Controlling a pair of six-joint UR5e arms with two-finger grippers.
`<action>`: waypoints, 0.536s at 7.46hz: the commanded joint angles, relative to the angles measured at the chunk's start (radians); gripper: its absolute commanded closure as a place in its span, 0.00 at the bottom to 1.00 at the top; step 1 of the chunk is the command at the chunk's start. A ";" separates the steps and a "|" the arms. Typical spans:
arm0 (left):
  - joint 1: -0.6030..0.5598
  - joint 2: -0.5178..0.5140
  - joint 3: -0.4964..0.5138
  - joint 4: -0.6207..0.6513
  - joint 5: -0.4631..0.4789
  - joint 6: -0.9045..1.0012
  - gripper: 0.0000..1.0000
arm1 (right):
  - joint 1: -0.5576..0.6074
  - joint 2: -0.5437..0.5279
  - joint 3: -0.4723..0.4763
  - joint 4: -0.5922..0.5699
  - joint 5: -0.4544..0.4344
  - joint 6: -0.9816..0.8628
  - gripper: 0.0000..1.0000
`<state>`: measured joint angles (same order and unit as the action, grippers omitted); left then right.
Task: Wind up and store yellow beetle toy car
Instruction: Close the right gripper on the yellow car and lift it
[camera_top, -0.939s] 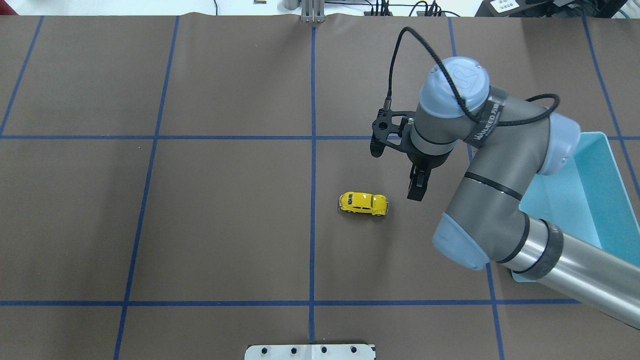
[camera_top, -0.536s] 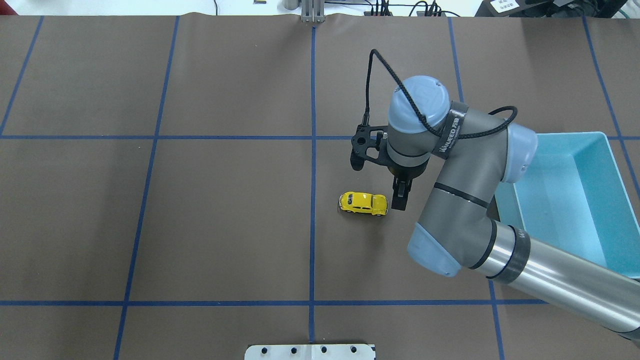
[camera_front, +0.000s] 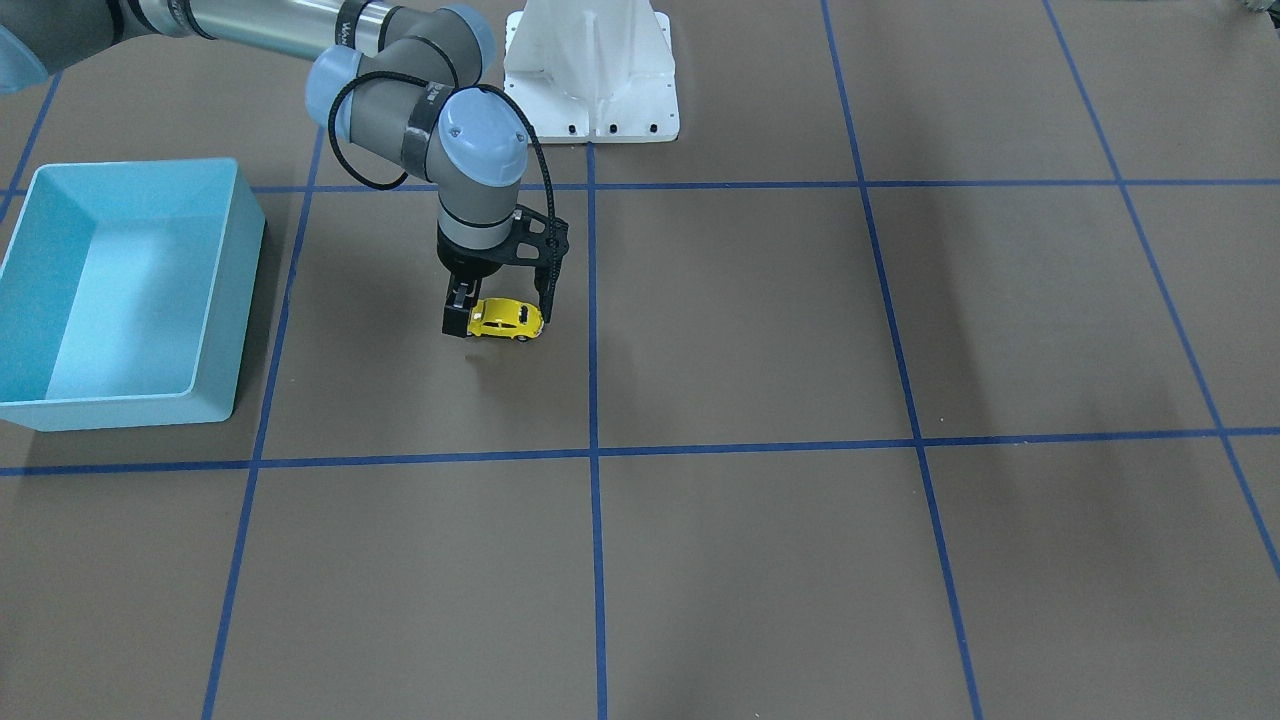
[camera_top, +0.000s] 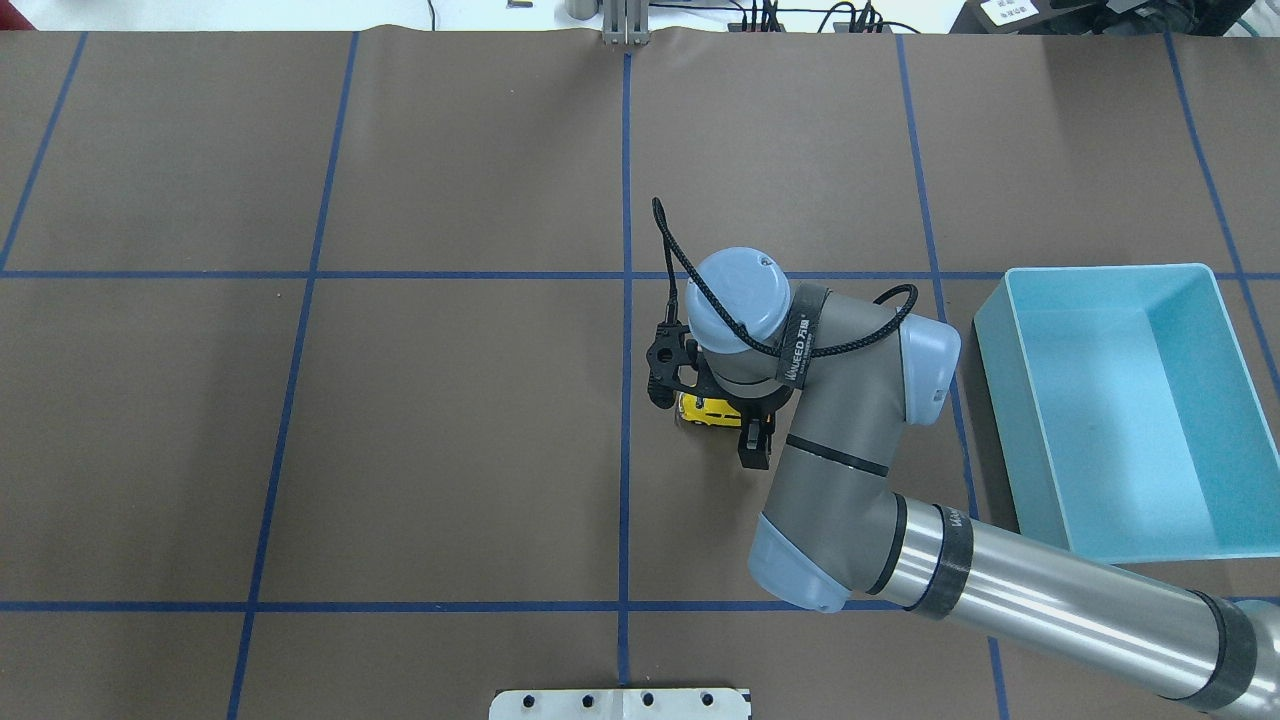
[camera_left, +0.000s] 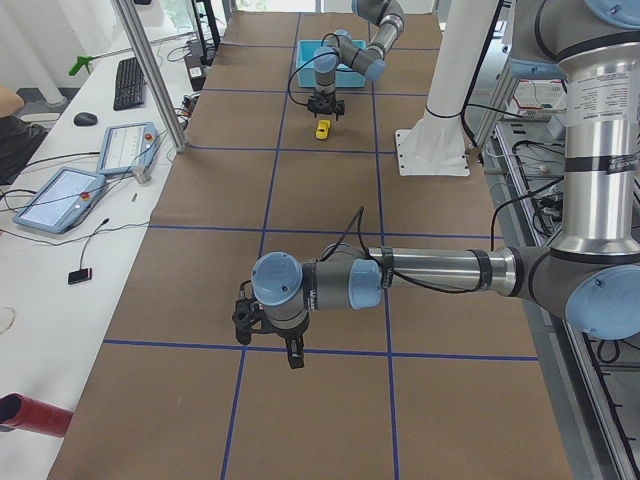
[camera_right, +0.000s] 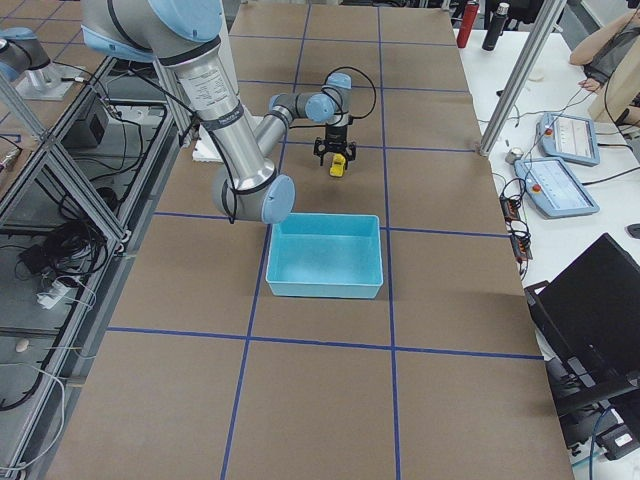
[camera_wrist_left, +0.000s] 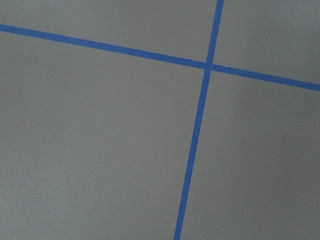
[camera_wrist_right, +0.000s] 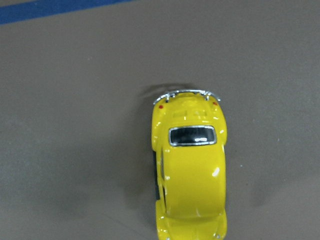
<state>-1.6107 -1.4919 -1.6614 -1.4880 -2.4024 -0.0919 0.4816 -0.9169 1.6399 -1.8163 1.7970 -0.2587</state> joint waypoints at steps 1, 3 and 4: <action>-0.002 0.001 0.000 0.000 0.011 0.000 0.00 | -0.003 -0.004 -0.003 0.000 -0.060 -0.001 0.07; -0.002 0.001 0.000 0.002 0.011 0.000 0.00 | -0.003 0.001 -0.021 0.002 -0.062 -0.001 0.08; -0.002 0.001 0.000 0.002 0.012 0.000 0.00 | -0.005 0.004 -0.028 0.002 -0.061 0.001 0.09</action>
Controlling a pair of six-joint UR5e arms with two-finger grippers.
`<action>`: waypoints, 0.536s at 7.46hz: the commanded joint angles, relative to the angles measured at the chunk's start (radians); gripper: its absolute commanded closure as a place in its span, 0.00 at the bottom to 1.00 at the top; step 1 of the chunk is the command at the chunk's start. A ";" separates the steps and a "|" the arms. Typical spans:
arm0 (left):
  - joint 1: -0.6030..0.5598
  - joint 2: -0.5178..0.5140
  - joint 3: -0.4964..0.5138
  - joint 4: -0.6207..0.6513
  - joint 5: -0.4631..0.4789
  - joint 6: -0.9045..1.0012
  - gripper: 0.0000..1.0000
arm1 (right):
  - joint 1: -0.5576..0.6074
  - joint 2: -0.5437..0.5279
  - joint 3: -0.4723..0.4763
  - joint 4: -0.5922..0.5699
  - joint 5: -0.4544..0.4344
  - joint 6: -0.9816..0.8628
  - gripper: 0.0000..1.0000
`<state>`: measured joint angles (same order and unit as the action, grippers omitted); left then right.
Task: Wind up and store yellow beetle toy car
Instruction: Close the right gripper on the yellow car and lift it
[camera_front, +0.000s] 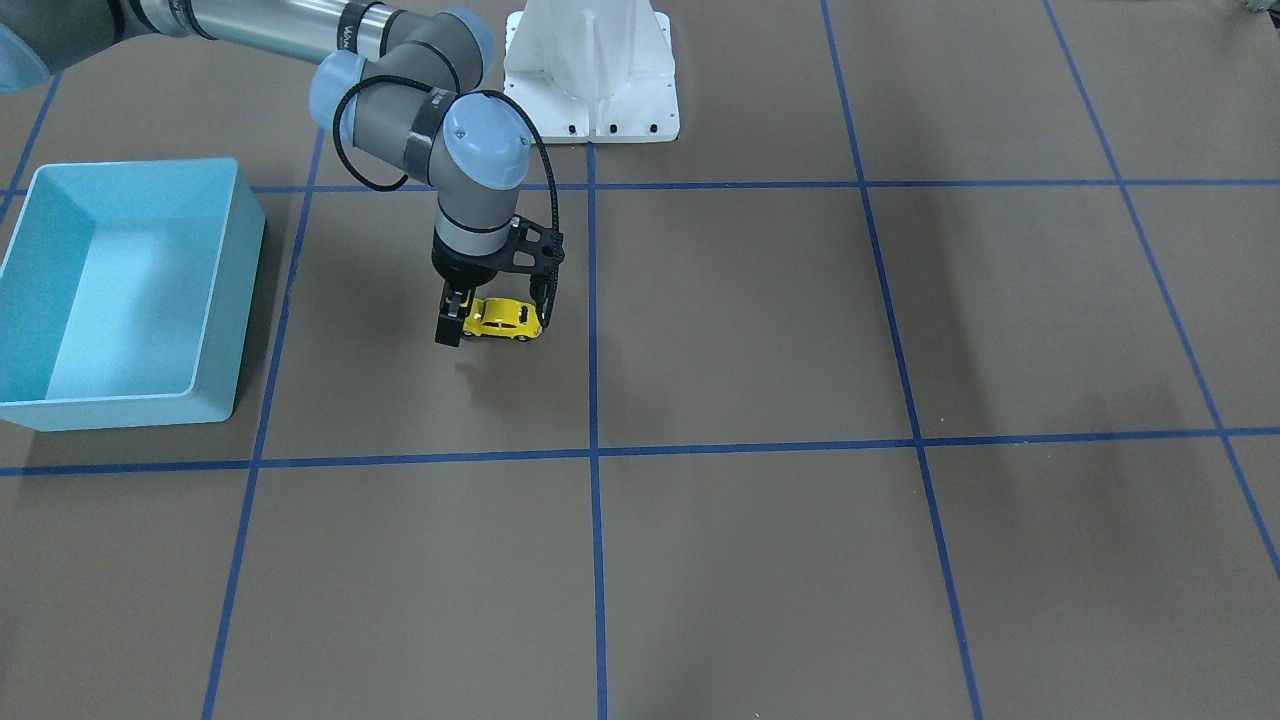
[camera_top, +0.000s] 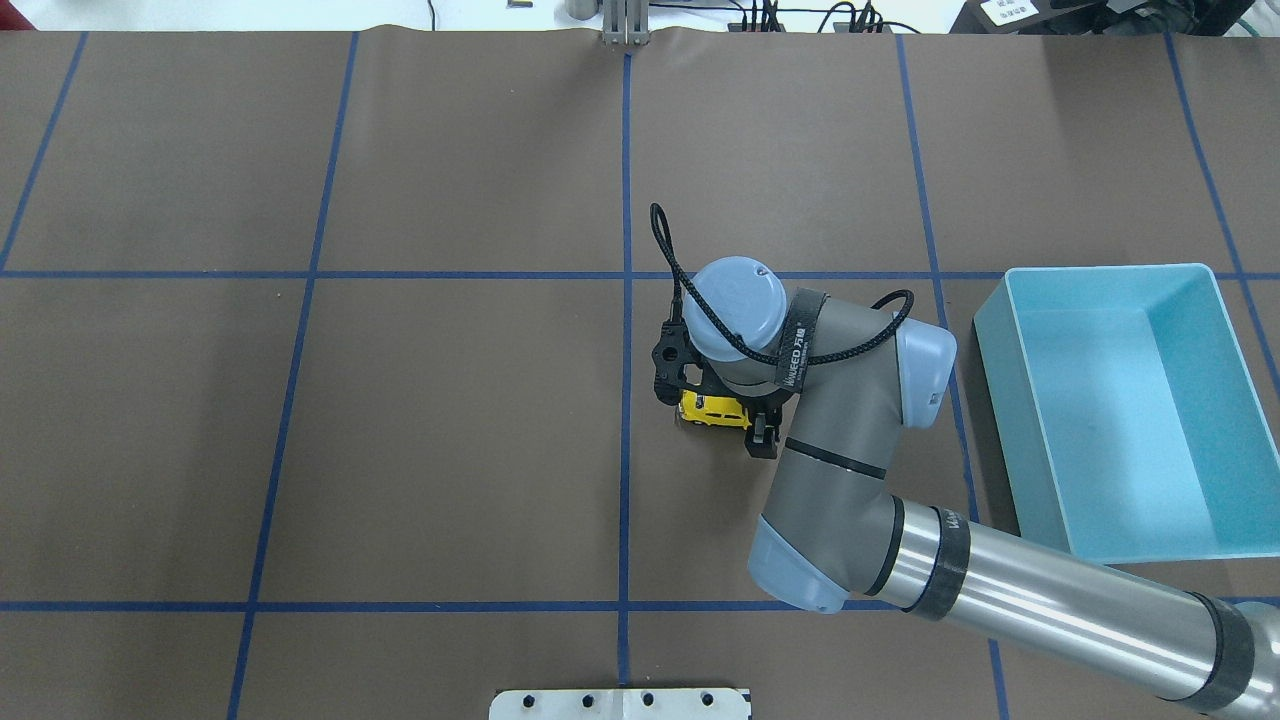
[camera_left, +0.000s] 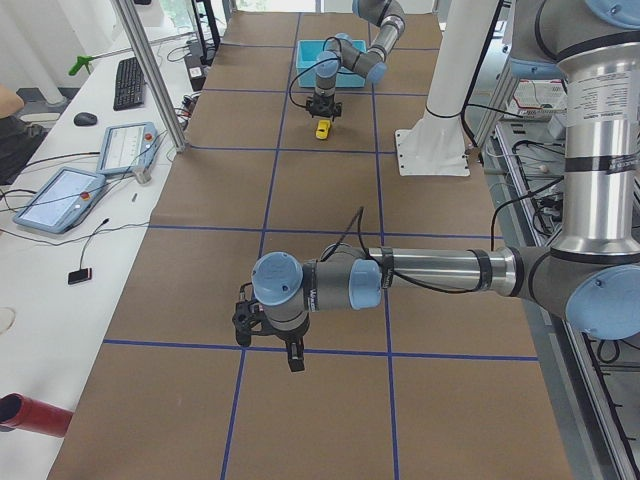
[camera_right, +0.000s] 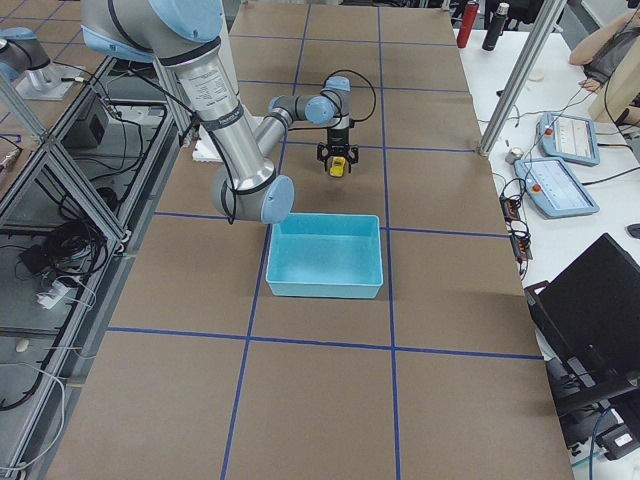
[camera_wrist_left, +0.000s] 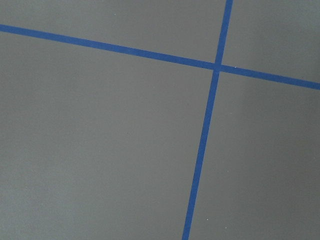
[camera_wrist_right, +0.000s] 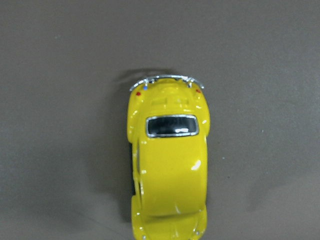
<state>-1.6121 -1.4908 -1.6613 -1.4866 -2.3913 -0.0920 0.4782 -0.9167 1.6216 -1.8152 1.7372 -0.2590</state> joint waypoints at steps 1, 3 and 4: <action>0.000 0.000 0.000 0.000 0.001 0.000 0.00 | -0.006 0.007 -0.012 0.001 -0.001 0.001 0.09; 0.000 0.000 0.000 0.000 0.001 -0.003 0.00 | -0.006 0.019 -0.020 0.001 -0.001 0.001 0.11; 0.000 0.000 0.000 0.000 0.001 -0.005 0.00 | -0.006 0.024 -0.020 0.001 -0.001 0.001 0.17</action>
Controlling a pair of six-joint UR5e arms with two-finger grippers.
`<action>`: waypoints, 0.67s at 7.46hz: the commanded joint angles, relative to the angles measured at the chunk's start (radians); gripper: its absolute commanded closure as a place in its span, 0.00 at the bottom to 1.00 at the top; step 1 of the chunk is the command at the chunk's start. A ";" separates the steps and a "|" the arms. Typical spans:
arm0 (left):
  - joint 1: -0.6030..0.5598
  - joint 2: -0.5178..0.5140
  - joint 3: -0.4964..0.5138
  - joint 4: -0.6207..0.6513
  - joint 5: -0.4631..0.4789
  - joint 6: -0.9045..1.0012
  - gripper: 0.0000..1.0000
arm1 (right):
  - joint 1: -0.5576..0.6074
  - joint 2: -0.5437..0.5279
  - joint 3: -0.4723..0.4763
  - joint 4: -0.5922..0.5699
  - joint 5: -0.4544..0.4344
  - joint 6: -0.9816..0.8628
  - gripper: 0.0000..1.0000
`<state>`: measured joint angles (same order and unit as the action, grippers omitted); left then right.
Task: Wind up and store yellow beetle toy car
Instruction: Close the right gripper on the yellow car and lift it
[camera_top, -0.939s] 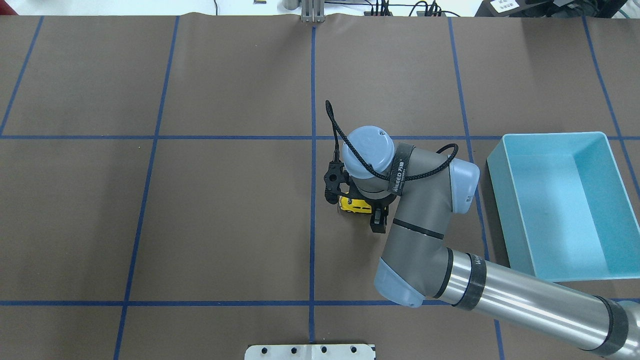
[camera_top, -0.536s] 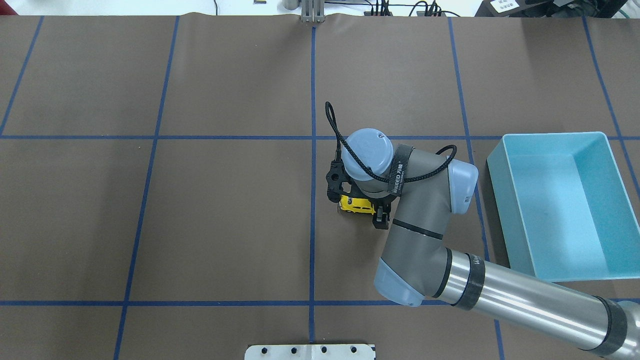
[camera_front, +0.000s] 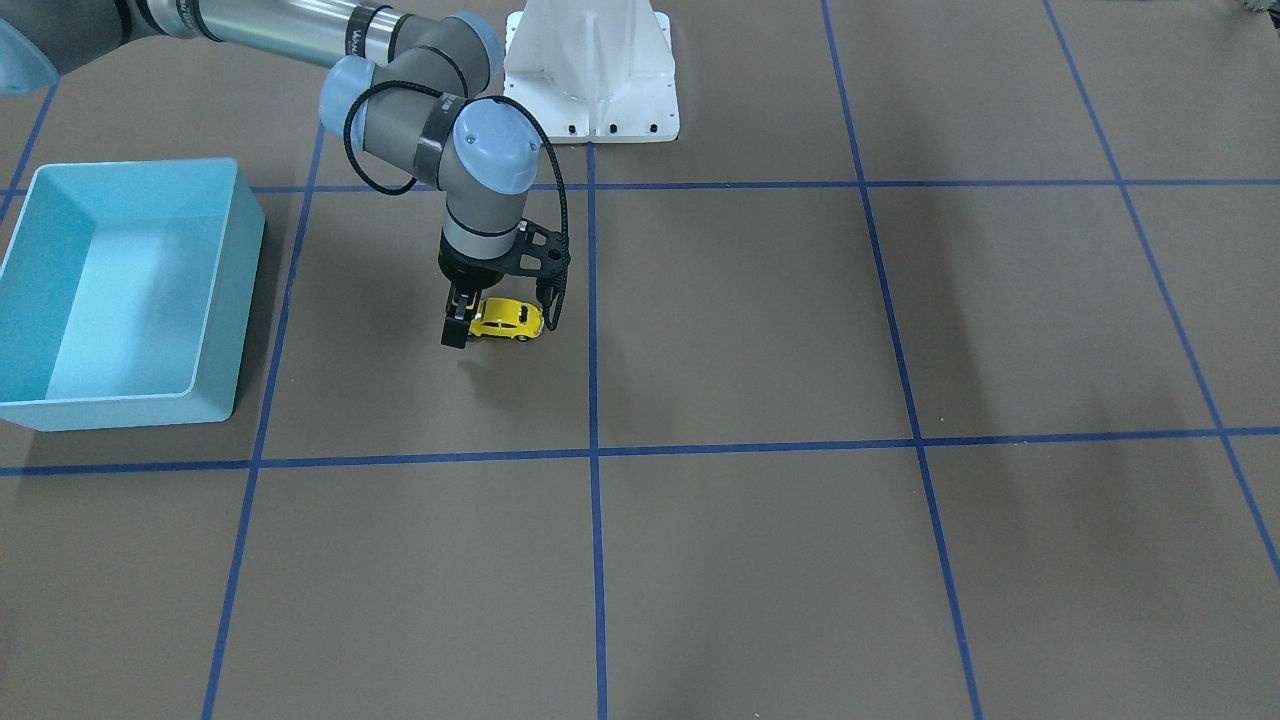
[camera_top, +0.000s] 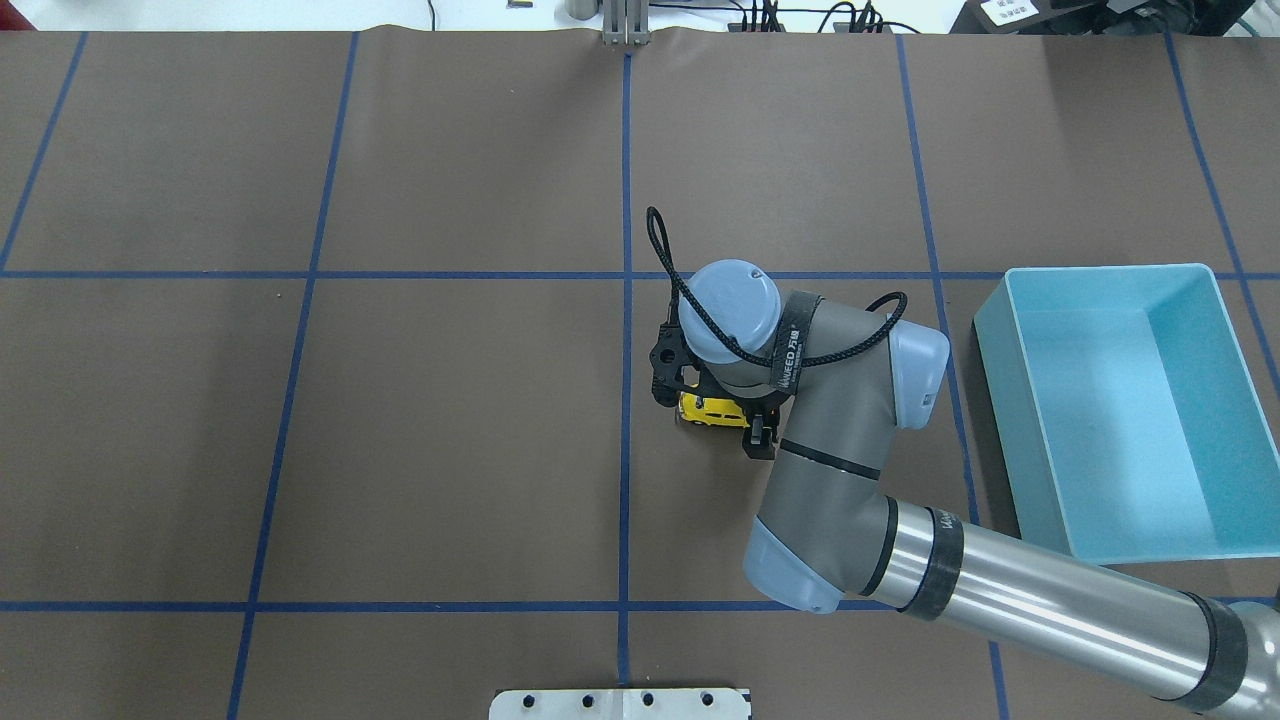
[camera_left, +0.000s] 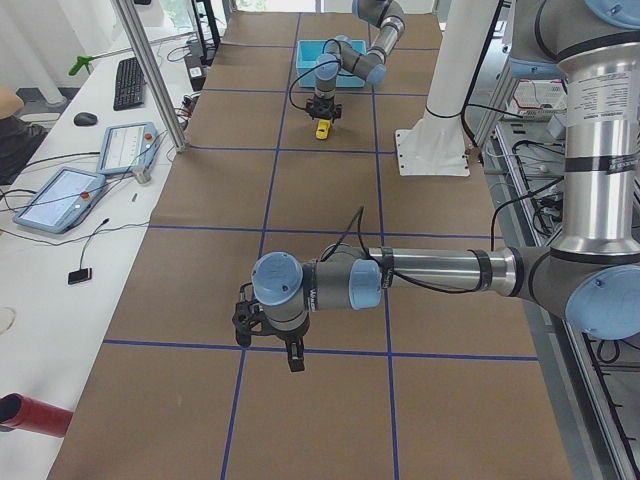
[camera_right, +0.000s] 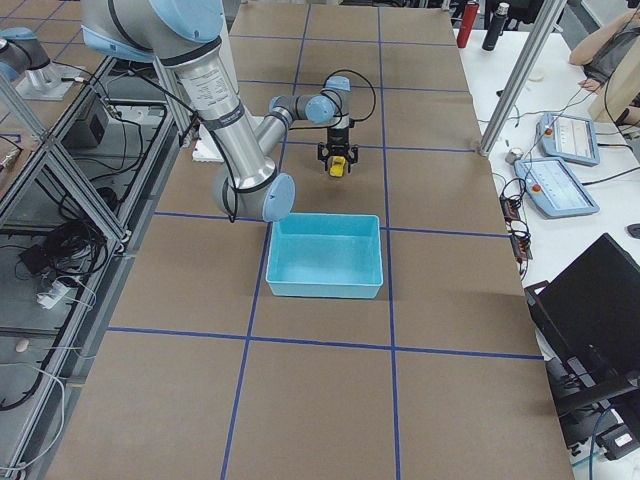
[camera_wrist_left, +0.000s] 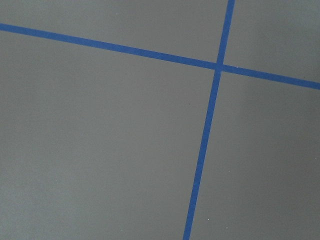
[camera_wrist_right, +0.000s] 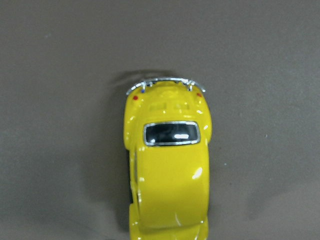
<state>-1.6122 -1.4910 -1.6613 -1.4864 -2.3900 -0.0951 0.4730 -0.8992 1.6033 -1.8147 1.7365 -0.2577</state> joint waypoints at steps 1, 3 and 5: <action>0.000 0.000 0.002 0.000 0.000 -0.002 0.00 | -0.002 0.003 -0.003 0.020 -0.002 0.002 0.22; 0.000 0.000 0.002 0.002 0.000 -0.002 0.00 | -0.002 0.000 -0.013 0.041 0.003 0.023 0.30; 0.000 0.002 0.002 0.002 0.000 -0.002 0.00 | -0.002 0.002 -0.008 0.041 0.011 0.052 0.54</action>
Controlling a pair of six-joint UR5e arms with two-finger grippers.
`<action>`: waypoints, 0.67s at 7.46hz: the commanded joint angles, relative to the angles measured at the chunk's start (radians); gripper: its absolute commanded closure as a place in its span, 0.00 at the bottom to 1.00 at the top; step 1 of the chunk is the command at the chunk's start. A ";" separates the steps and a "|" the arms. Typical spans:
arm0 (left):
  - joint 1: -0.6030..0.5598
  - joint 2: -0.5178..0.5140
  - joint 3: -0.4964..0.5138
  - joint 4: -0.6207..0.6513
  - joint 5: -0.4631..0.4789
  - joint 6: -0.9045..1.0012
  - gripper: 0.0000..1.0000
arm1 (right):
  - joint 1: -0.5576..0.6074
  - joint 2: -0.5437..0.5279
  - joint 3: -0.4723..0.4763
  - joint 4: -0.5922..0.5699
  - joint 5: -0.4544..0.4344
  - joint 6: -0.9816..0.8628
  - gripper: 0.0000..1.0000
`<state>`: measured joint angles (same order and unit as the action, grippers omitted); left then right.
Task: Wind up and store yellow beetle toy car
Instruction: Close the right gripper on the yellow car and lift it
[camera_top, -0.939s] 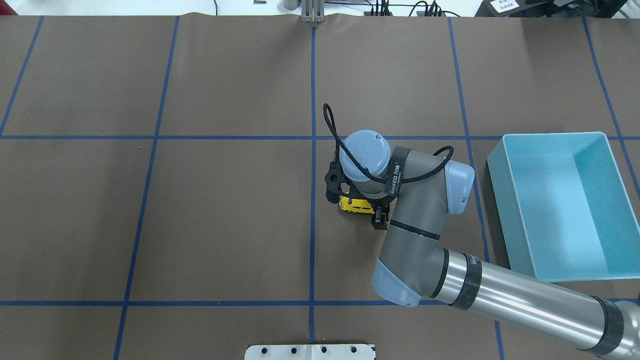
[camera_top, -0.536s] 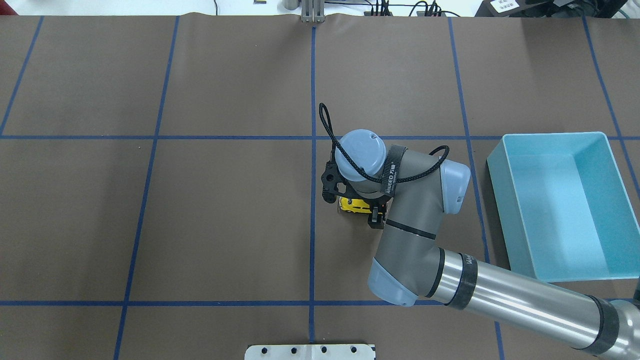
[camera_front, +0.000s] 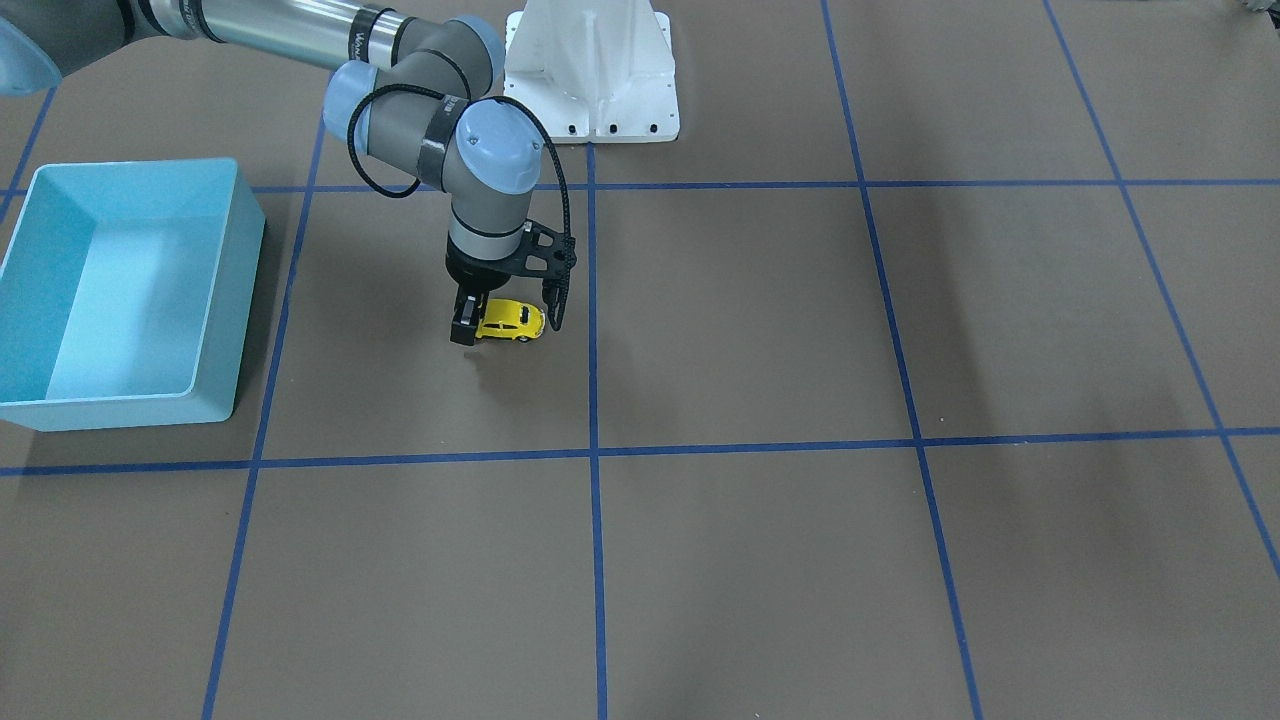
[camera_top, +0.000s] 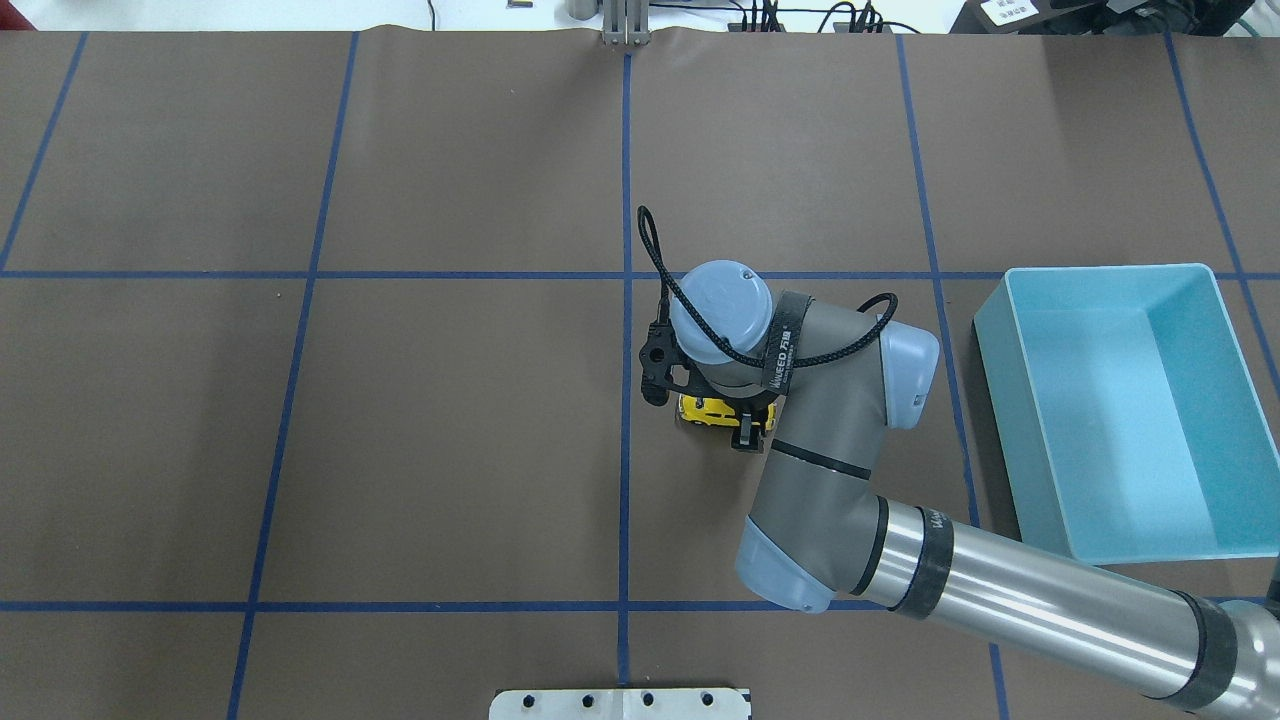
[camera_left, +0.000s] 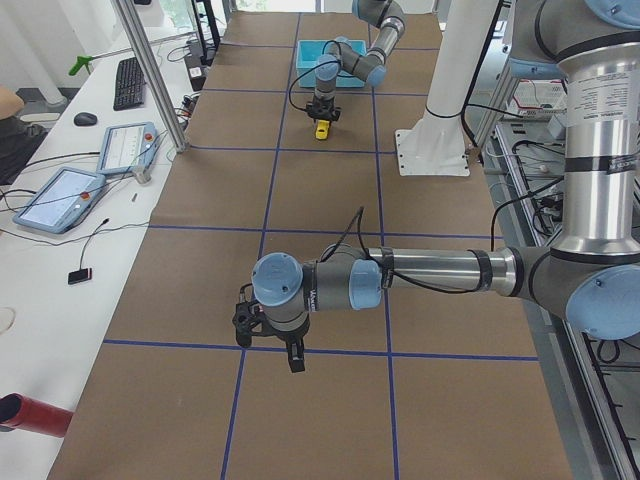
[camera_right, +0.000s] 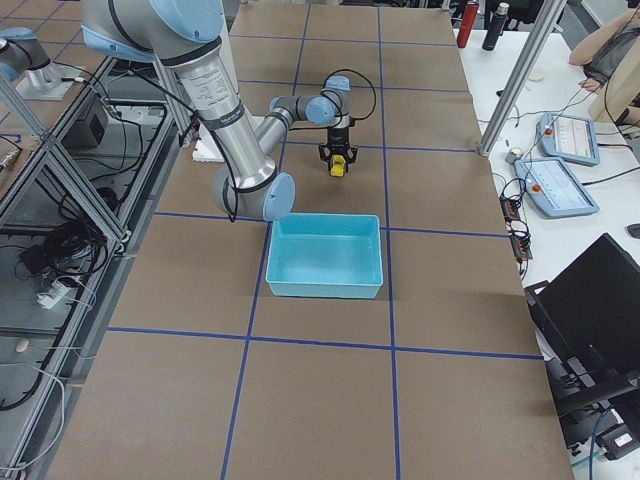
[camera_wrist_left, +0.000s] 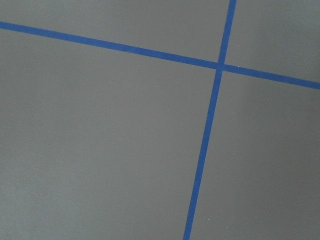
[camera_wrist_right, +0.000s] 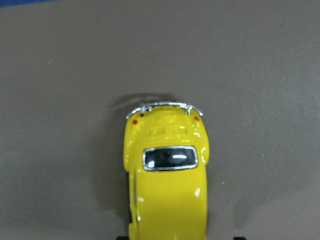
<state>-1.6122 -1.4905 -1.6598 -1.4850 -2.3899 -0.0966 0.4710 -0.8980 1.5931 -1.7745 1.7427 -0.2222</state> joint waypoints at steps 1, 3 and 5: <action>0.000 0.000 0.000 0.000 0.000 0.000 0.00 | 0.000 0.001 0.007 0.001 0.008 0.018 0.70; 0.000 0.001 0.000 0.000 0.000 0.000 0.00 | 0.008 -0.007 0.040 -0.006 0.036 0.020 0.84; 0.000 0.001 0.000 0.002 0.000 0.000 0.00 | 0.060 -0.057 0.178 -0.096 0.054 0.017 0.86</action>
<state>-1.6122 -1.4897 -1.6597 -1.4846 -2.3899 -0.0966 0.5019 -0.9228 1.6824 -1.8090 1.7844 -0.2039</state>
